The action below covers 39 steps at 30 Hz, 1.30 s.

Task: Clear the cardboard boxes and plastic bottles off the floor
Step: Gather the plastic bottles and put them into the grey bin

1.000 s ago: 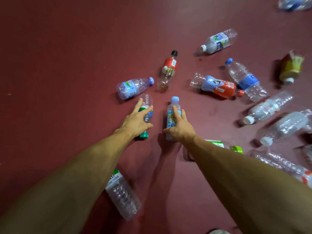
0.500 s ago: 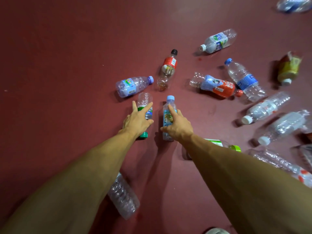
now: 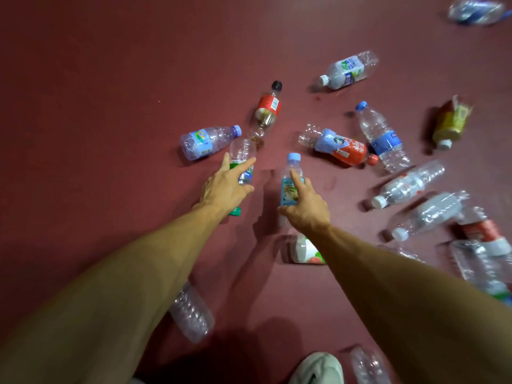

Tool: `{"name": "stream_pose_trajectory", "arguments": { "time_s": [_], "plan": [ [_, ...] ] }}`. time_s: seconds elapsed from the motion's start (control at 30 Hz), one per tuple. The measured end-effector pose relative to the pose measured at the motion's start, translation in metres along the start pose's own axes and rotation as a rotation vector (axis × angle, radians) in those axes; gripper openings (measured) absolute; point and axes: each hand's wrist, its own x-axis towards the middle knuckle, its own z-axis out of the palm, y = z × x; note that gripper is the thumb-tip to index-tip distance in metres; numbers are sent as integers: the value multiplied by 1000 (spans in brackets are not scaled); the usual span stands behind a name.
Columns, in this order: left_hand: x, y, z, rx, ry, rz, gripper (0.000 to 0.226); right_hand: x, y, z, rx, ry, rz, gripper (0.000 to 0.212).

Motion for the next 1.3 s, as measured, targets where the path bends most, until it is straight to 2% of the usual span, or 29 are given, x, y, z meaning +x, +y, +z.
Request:
{"name": "stream_pose_trajectory", "arguments": {
  "time_s": [0.2, 0.5, 0.63, 0.77, 1.03, 1.3],
  "plan": [
    [-70, 89, -91, 75, -100, 48, 68, -80, -42, -121, -10, 21, -2, 95],
    [-215, 258, -259, 174, -256, 161, 66, -272, -107, -332, 33, 64, 181, 90],
    [-276, 330, -319, 169, -303, 308, 67, -360, -132, -401, 56, 134, 280, 90],
    [-338, 398, -362, 238, -355, 519, 67, -455, -151, -451, 124, 290, 411, 90],
    [-485, 509, -376, 436, -432, 925, 68, -657, -123, -501, 270, 599, 720, 90],
    [-668, 571, -308, 544, -560, 1287, 67, -872, -68, -472, 372, 732, 1033, 87]
  ]
}}
